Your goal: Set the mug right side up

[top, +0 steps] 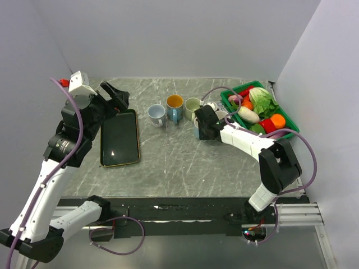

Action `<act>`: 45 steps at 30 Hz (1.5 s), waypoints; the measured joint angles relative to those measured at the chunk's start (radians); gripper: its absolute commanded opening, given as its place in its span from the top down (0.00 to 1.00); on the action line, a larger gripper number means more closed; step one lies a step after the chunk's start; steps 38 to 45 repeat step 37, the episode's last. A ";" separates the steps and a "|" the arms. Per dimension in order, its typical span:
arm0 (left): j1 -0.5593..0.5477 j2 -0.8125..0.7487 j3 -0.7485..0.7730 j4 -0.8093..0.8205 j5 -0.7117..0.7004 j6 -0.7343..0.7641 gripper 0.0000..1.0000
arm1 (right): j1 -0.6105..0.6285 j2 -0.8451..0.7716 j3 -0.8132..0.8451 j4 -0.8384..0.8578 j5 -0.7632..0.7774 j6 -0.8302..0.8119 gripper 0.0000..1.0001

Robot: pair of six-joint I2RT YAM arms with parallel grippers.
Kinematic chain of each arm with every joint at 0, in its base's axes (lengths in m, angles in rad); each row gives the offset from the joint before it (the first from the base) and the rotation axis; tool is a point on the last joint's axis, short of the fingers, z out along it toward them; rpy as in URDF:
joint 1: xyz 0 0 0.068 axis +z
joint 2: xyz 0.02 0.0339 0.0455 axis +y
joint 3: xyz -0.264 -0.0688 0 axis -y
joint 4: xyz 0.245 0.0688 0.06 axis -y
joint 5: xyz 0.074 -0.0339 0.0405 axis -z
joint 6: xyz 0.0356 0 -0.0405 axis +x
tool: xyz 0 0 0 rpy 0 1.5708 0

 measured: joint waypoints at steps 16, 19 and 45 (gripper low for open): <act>0.000 0.091 0.000 -0.072 0.011 0.053 0.04 | 0.004 -0.161 0.027 -0.060 -0.005 0.024 0.13; 0.000 0.122 0.012 -0.127 0.006 0.064 0.04 | 0.001 -0.259 0.081 -0.118 -0.010 0.019 0.05; 0.000 0.152 0.239 -0.252 -0.079 0.113 0.04 | -0.048 -0.747 0.411 -0.235 0.090 -0.093 0.00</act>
